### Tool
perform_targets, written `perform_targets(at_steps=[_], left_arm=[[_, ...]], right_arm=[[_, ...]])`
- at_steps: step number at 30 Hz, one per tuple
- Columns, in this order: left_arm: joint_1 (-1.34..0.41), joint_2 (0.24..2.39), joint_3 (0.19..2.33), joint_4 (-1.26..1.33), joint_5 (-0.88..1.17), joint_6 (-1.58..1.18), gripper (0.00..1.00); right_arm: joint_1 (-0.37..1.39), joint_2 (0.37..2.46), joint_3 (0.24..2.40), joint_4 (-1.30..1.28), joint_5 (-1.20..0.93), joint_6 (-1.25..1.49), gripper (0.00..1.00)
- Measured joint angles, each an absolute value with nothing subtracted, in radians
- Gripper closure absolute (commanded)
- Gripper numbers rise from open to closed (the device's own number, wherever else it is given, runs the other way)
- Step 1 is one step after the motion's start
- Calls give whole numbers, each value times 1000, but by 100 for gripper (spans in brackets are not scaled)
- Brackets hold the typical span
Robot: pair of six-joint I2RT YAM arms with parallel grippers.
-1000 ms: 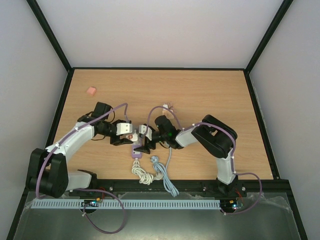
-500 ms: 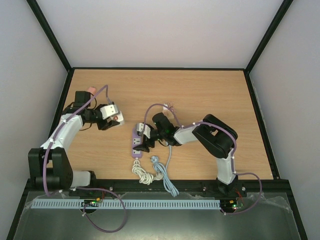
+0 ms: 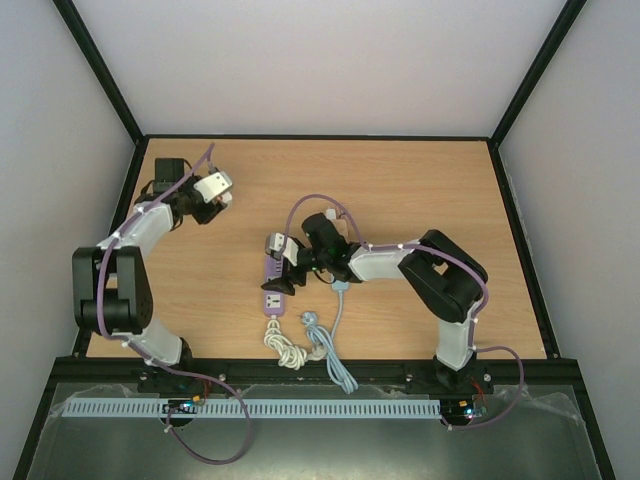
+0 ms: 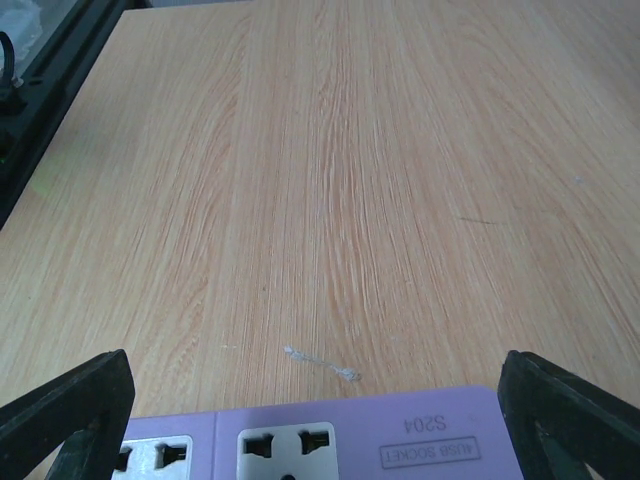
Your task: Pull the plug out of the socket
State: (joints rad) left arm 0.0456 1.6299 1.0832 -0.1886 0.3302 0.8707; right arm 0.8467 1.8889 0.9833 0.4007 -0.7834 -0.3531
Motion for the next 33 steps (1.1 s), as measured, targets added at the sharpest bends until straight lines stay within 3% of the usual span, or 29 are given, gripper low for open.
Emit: perform_targets(at_steps=[13,26,33], left_arm=[[45,1927,1291,-27,57,858,60],[-14,2105,1336,191,-165,985,60],[-60,2158,1345,300,-275,1050,49]], right_arm=[[784,1627,941,311,-739,-285,2],[707,1440,807,212,-700,-273,2],[706,1427,802,209,-687,-272,2]])
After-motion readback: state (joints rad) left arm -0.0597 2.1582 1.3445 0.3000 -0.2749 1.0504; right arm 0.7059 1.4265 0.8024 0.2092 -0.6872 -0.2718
